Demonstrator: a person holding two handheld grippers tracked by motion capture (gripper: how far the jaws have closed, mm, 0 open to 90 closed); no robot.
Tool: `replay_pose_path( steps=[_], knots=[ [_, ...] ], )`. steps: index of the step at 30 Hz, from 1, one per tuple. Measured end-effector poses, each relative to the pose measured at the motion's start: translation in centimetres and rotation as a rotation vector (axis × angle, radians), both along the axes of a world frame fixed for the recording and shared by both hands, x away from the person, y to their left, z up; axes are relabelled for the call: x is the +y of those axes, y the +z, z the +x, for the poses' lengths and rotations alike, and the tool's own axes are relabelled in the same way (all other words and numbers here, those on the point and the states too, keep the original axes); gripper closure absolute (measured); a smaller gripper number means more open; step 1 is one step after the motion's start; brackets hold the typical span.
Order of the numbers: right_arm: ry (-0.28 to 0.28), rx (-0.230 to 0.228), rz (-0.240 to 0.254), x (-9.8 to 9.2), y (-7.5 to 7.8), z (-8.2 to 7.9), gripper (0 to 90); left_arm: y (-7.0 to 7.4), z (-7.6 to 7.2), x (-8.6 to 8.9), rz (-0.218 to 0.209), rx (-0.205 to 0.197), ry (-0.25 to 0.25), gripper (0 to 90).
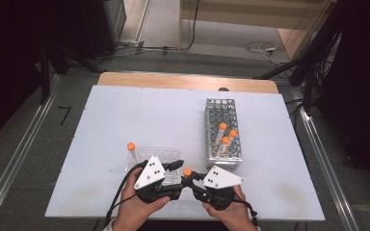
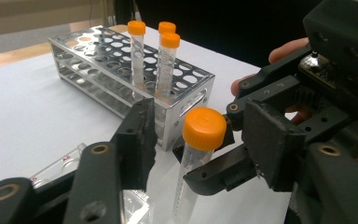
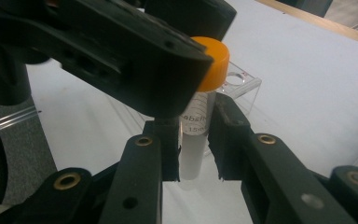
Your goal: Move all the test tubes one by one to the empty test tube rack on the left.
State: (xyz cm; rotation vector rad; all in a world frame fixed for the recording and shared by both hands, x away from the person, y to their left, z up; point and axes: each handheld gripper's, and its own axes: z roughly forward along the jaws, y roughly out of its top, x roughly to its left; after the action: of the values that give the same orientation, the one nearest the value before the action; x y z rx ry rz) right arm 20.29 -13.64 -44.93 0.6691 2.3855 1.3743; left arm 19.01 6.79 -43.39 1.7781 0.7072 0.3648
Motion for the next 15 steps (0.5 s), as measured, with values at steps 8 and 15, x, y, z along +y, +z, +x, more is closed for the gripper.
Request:
replay_pose_path(
  steps=[8,15],
  knots=[
    [0.004,0.001,0.002,0.11,0.0,-0.12,71.8,-0.16,0.01,-0.24,0.012,-0.009,-0.003,63.4],
    [0.002,0.0,0.003,-0.02,0.03,-0.02,71.7,-0.22,0.05,-0.31,0.014,-0.013,-0.003,70.3]
  ],
)
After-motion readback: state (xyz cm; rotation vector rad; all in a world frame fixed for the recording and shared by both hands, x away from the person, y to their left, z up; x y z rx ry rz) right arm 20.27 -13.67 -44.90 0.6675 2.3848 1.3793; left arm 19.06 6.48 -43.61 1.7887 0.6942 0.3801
